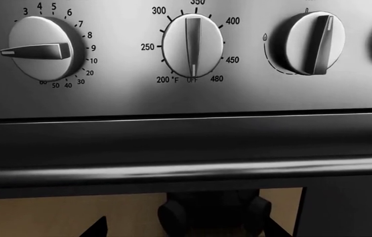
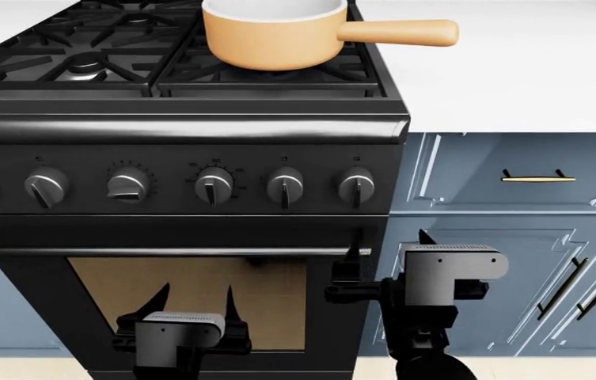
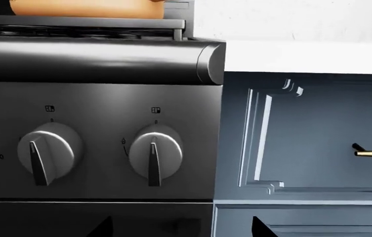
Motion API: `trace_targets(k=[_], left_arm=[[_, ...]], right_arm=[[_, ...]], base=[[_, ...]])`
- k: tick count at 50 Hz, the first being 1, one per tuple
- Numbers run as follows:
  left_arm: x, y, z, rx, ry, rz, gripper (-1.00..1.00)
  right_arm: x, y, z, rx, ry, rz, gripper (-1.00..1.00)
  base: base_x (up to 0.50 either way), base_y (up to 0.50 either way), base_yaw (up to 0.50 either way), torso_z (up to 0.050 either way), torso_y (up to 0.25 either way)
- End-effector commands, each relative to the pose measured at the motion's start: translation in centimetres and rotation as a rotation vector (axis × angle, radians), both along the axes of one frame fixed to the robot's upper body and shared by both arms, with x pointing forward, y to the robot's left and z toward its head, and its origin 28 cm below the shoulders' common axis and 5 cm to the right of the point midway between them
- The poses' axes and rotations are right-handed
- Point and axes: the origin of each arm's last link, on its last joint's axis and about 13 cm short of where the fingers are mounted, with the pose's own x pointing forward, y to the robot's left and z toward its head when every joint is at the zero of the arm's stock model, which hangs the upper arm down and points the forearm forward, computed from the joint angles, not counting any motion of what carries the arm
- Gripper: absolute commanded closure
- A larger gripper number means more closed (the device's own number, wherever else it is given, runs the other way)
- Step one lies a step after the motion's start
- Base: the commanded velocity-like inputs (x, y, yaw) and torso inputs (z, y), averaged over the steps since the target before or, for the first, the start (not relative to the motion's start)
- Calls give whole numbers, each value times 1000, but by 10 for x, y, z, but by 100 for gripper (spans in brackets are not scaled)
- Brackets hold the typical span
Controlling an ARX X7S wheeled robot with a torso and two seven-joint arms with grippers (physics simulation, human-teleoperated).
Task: Turn on the front right burner of the stove.
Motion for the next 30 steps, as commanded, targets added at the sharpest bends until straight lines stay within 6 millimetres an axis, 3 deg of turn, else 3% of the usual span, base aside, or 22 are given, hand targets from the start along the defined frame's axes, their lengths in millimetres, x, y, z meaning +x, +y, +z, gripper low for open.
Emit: trace_targets(k=[1, 30], left_arm=[[0, 0, 0, 1, 3, -3, -100], [1, -1, -1, 3, 7, -9, -100]], right_arm=[[18, 13, 10, 29, 26, -14, -100], [57, 26, 7, -31, 23, -47, -100]], base=[[0, 0, 0, 0, 0], [0, 0, 0, 0, 0]])
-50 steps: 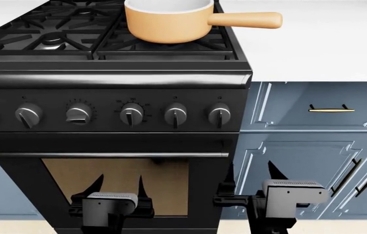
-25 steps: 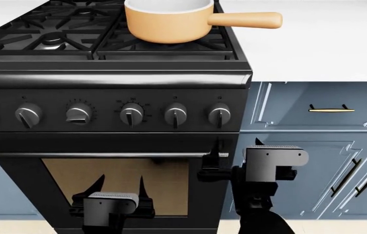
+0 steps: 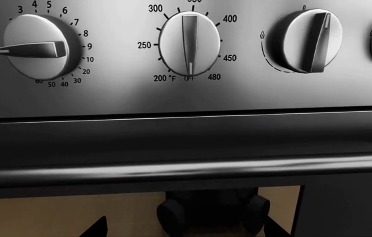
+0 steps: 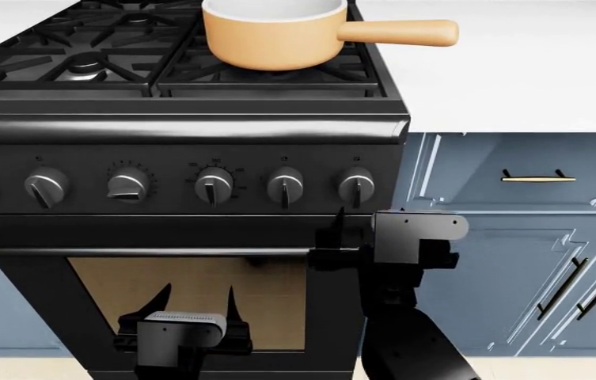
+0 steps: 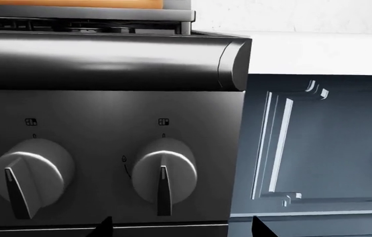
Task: Turn on the front right burner of the stove.
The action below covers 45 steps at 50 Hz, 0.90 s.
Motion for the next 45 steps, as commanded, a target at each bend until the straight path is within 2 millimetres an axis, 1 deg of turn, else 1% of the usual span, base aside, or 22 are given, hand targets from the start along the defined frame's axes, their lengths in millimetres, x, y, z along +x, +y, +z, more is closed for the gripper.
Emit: trace_targets(k=[1, 9, 20, 24, 33, 45], left_arm=[[1, 0, 0, 1, 2, -3, -100], [1, 0, -1, 1, 3, -6, -100], [1, 0, -1, 3, 4, -7, -100], [0, 0, -1, 4, 4, -8, -100], [0, 0, -1, 6, 7, -11, -100], [1, 0, -1, 5, 6, -12, -100]], right_arm=[[16, 4, 3, -33, -8, -9, -100], [22, 6, 5, -29, -11, -15, -100], [24, 8, -4, -16, 14, -19, -100], [29, 9, -10, -11, 41, -16, -100], [34, 11, -13, -12, 54, -4, -100], [39, 14, -10, -20, 40, -6, -100]], base=[[0, 0, 0, 0, 0], [0, 0, 0, 0, 0], [0, 0, 0, 0, 0], [0, 0, 0, 0, 0], [0, 0, 0, 0, 0], [0, 0, 0, 0, 0]])
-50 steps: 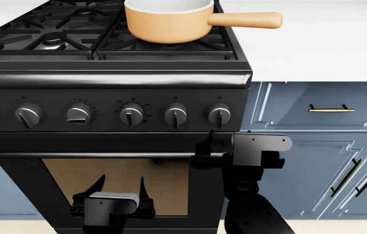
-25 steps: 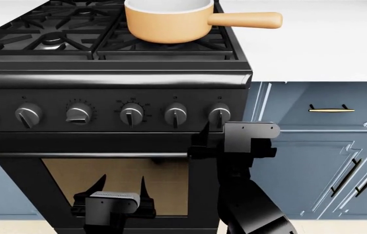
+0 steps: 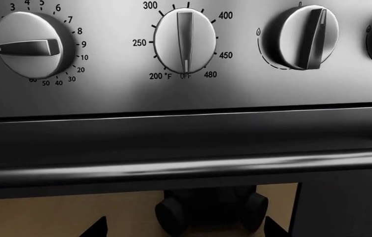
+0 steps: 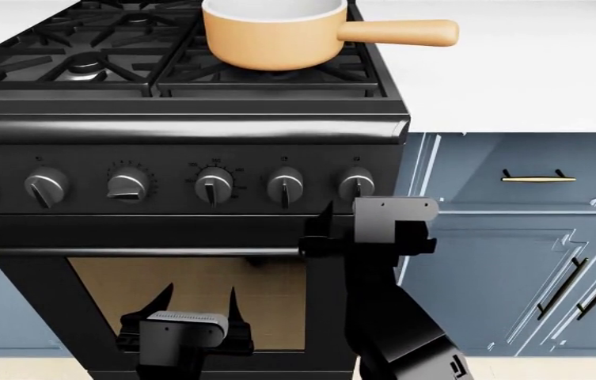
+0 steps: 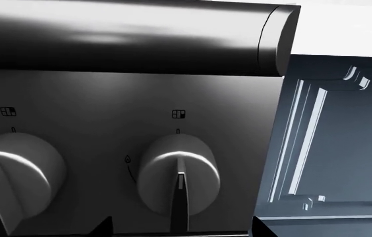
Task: Turn on the front right burner of the stove.
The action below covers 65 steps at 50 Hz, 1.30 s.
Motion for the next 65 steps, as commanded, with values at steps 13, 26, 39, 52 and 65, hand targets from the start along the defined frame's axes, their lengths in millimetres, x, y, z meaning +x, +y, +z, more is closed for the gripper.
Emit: trace_targets(k=[13, 26, 39, 52, 65], left_arm=[[0, 0, 0, 1, 1, -2, -100], [0, 0, 0, 2, 1, -2, -100], [0, 0, 0, 3, 1, -2, -100], [0, 0, 0, 2, 1, -2, -100], [0, 0, 0, 3, 1, -2, -100]], right_arm=[[7, 1, -2, 3, -4, -10, -100], [11, 2, -3, 8, -6, -13, -100], [13, 2, -4, 7, -9, -9, -100], [12, 2, -4, -3, -16, -10, 100], [13, 1, -4, -13, -24, -5, 100]], base=[[0, 0, 0, 0, 0], [0, 0, 0, 0, 0], [0, 0, 0, 0, 0], [0, 0, 0, 0, 0], [0, 0, 0, 0, 0]])
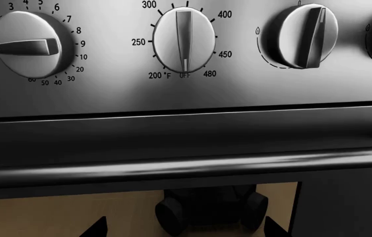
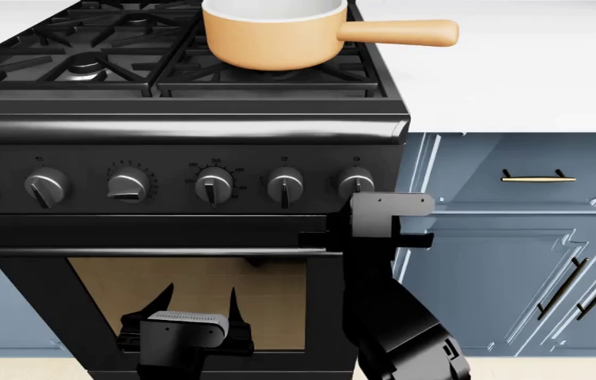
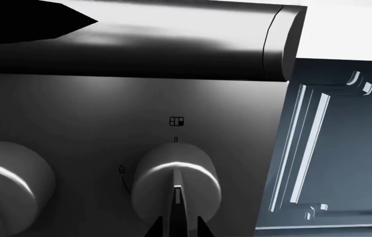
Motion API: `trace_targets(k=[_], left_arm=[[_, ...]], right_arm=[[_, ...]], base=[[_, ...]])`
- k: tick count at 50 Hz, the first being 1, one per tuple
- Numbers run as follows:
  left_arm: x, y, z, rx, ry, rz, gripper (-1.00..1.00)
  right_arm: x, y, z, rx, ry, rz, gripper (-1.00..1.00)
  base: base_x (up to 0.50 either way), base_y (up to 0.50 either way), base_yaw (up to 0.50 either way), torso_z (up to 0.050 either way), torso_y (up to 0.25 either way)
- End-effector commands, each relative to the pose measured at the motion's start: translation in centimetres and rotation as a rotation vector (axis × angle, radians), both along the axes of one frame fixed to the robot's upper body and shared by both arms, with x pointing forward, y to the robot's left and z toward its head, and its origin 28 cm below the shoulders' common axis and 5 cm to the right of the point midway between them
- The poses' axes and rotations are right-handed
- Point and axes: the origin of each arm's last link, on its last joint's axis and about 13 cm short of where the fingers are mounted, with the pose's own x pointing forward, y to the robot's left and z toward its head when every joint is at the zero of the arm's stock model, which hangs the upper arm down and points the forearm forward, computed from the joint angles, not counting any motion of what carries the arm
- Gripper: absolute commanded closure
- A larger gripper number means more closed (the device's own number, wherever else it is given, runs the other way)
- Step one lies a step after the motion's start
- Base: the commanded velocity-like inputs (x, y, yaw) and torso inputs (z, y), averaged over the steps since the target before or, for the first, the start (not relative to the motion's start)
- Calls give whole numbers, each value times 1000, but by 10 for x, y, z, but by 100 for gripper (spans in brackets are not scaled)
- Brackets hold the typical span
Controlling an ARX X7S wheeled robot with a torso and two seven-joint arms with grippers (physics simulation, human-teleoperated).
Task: Turn on the front right burner of the stove.
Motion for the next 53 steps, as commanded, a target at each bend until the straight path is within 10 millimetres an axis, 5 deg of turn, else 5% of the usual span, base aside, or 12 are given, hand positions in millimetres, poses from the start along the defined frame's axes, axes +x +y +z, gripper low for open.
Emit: trace_targets(k=[1, 11, 20, 30, 53], left_arm=[[0, 0, 0, 0, 0, 0, -100], [0, 0, 0, 0, 0, 0, -100], [0, 0, 0, 0, 0, 0, -100], [0, 0, 0, 0, 0, 0, -100], [0, -1, 0, 13, 1, -5, -100]], right_arm=[[1, 0, 0, -6, -5, 7, 100], [0, -1, 0, -61, -18, 19, 100], [-5, -5, -17, -433, -54, 77, 100], [-2, -9, -23, -629, -68, 105, 100], [-2, -13, -33, -784, -81, 154, 100]], base=[[0, 0, 0, 0, 0], [1, 0, 0, 0, 0], [0, 0, 0, 0, 0], [0, 0, 0, 0, 0], [0, 0, 0, 0, 0]])
